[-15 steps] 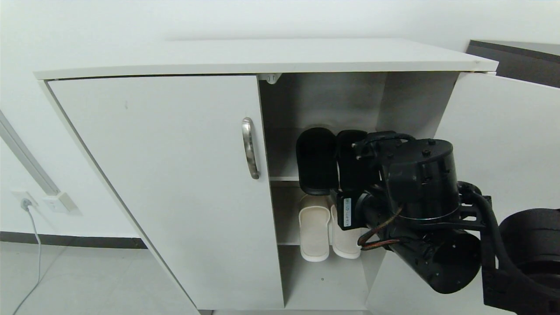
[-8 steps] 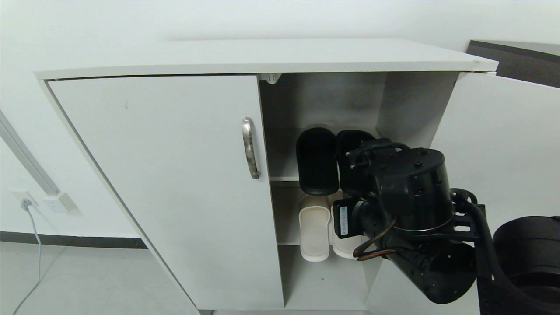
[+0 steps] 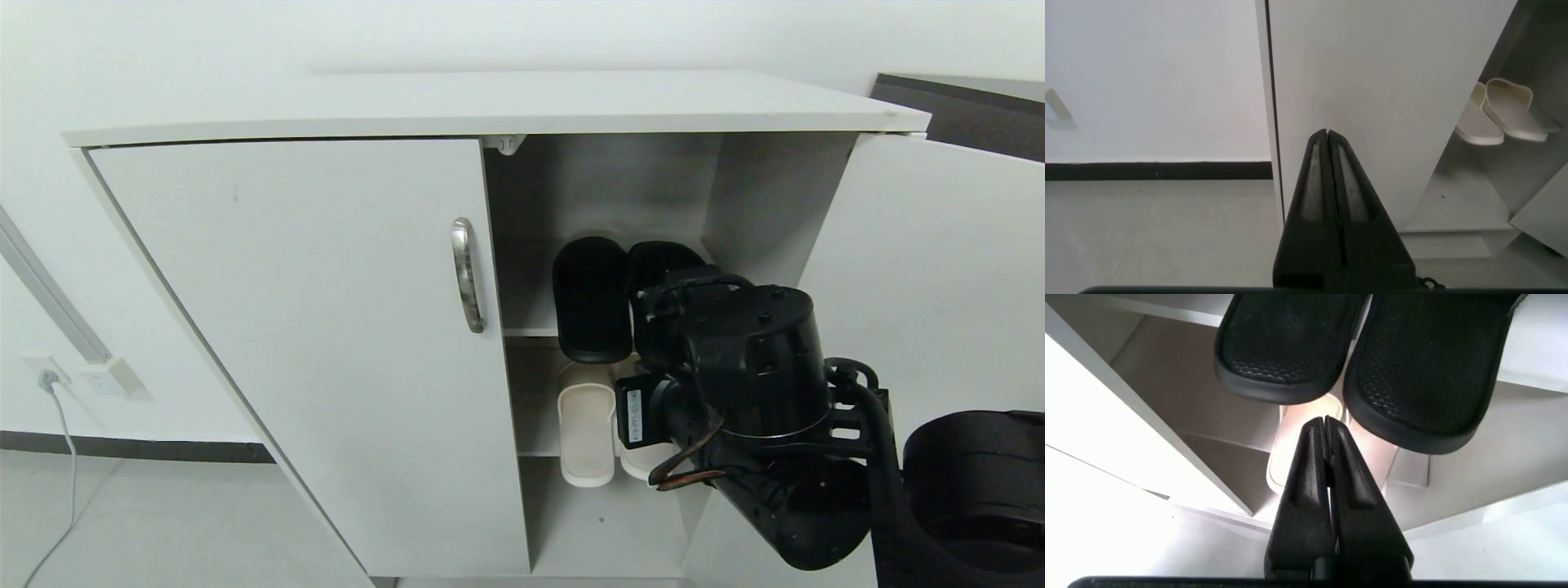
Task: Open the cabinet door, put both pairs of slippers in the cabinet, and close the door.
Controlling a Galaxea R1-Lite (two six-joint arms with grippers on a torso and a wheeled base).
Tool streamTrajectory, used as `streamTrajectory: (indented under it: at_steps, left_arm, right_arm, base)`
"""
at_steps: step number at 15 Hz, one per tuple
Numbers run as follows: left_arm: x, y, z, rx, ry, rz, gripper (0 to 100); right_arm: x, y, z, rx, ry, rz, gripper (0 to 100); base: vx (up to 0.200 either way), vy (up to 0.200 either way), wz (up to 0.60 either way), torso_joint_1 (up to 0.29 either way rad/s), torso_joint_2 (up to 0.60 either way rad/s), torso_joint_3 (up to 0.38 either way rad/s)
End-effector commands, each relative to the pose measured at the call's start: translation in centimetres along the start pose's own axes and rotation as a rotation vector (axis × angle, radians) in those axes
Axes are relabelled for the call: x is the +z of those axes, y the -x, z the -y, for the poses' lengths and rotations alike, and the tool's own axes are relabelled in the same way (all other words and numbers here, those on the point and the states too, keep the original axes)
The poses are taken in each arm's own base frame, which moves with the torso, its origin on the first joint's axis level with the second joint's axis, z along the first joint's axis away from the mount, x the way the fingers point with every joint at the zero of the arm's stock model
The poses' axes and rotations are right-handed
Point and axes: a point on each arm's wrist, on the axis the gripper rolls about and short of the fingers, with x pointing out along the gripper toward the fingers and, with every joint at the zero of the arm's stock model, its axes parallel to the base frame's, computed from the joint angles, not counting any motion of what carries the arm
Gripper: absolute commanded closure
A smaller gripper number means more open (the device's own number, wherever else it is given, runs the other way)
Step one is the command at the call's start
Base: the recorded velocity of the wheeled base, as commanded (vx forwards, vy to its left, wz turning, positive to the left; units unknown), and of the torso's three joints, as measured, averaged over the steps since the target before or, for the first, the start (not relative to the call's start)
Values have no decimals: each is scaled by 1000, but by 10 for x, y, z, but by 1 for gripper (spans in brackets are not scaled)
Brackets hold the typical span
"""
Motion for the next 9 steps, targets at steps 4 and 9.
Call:
streamTrajectory:
  at_steps: [4,9]
  left_arm:
    - [0,0,0,1,1,-1,100]
    - [0,0,0,1,1,-1,100]
  right_arm:
    - [-5,-1,0,-2,14,-13,100]
    - [-6,-1,3,-8,19,-16,100]
  base:
    - [-200,0,0,2,4,6]
    - [-200,0,0,1,2,0]
